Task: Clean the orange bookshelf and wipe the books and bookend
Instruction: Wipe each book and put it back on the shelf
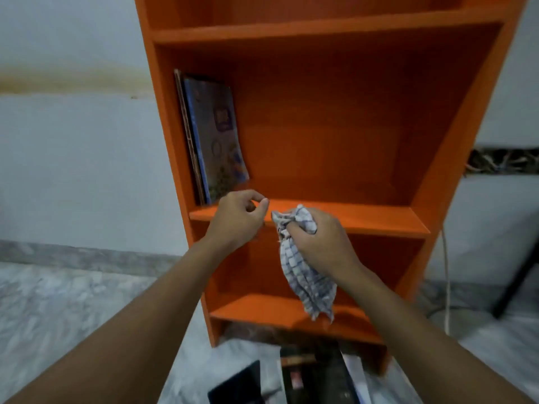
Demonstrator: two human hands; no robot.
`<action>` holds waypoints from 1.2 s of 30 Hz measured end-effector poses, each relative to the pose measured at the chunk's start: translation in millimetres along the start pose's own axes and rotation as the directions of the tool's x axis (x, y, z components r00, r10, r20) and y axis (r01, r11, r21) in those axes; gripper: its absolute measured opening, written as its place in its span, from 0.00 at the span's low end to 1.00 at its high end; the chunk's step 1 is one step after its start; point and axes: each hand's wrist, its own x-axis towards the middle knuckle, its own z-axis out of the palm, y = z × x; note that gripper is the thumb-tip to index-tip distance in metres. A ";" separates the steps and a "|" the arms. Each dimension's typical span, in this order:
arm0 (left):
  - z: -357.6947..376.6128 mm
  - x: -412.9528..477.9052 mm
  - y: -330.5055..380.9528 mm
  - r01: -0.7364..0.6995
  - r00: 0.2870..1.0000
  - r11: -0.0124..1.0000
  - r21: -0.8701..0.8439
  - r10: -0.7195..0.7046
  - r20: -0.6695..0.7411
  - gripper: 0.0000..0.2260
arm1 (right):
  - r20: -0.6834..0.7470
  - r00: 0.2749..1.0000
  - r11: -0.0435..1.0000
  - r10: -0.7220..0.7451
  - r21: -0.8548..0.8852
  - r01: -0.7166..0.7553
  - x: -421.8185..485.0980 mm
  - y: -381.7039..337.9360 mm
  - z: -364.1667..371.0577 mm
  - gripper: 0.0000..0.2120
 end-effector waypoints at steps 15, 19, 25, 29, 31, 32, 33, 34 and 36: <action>211.3 -215.4 -98.9 0.791 0.471 0.576 0.206 -0.788 0.397 0.08 | 0.232 0.876 0.906 0.424 -0.095 -0.413 -206.3 195.0 38.6 0.15; 230.4 -255.6 -121.1 0.925 0.223 0.330 0.190 -0.875 0.431 0.15 | 0.287 0.848 0.881 0.445 -0.311 -0.357 -250.9 226.3 62.1 0.16; 244.2 -266.9 -135.1 0.965 0.239 0.261 0.033 -0.921 0.306 0.13 | 0.273 0.861 0.786 0.429 -0.582 -0.207 -295.7 259.9 72.2 0.25; 245.9 -264.4 -130.8 0.950 0.312 0.307 -0.057 -0.918 0.245 0.15 | 0.233 0.909 0.787 0.346 -0.600 -0.146 -304.5 265.2 77.7 0.28; 247.3 -260.3 -128.5 0.951 0.307 0.283 -0.123 -0.904 0.297 0.13 | 0.270 0.913 0.835 0.306 -0.536 -0.121 -306.2 265.7 78.2 0.26; 248.5 -258.8 -127.9 0.950 0.310 0.274 -0.151 -0.888 0.339 0.13 | 0.315 0.905 0.863 0.285 -0.496 -0.100 -306.5 264.4 77.8 0.26; 249.5 -258.2 -128.7 0.947 0.320 0.280 -0.158 -0.869 0.377 0.13 | 0.364 0.897 0.891 0.251 -0.449 -0.067 -308.1 262.6 78.1 0.26; 251.0 -257.9 -129.5 0.941 0.339 0.307 -0.145 -0.849 0.406 0.11 | 0.412 0.886 0.914 0.212 -0.405 -0.031 -309.4 259.6 78.5 0.26; 252.1 -258.3 -133.0 0.915 0.398 0.384 -0.119 -0.820 0.412 0.08 | 0.486 0.861 0.939 0.152 -0.344 0.028 -307.9 251.9 78.5 0.25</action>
